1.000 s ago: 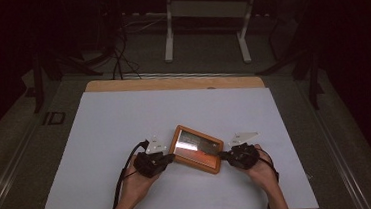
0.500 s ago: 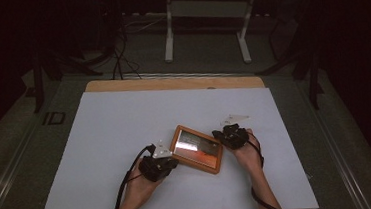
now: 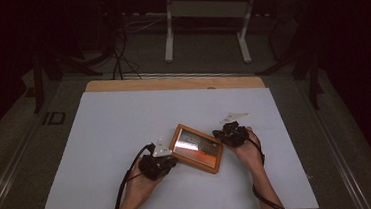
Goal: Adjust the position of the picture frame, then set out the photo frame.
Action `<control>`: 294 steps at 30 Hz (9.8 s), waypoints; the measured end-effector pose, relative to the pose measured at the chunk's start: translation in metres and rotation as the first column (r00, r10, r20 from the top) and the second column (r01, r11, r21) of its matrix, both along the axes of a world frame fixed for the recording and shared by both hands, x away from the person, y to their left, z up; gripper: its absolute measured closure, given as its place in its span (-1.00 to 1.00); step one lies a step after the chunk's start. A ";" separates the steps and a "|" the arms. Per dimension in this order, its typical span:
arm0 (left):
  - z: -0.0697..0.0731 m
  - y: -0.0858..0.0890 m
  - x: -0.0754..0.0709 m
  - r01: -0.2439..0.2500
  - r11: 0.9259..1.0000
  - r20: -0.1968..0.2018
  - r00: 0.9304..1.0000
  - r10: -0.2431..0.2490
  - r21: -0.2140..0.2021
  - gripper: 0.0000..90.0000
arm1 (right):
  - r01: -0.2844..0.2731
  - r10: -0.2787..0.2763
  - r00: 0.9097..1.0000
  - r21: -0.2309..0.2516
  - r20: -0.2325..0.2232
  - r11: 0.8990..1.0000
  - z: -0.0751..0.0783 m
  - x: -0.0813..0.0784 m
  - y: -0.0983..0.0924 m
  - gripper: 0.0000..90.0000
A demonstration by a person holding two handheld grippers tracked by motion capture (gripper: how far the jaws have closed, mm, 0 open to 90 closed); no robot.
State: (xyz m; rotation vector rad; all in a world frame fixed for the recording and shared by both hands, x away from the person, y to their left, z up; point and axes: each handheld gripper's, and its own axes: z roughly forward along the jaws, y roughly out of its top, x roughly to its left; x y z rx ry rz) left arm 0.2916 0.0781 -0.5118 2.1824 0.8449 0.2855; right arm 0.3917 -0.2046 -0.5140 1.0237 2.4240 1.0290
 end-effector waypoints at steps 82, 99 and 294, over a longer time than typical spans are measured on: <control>-0.001 0.066 0.042 -0.228 0.970 -0.042 0.974 0.225 -0.090 0.93 | -0.174 0.175 0.984 -0.098 0.008 0.980 -0.007 -0.075 0.028 0.89; 0.013 0.093 0.037 -0.251 0.946 -0.041 0.968 0.248 -0.206 0.82 | -0.125 0.127 0.989 -0.037 0.075 0.992 0.008 -0.070 0.020 0.77; 0.037 -0.058 -0.025 0.057 0.984 0.058 0.997 -0.048 -0.168 0.54 | -0.119 0.095 0.965 0.082 0.245 0.990 0.087 -0.083 -0.032 0.53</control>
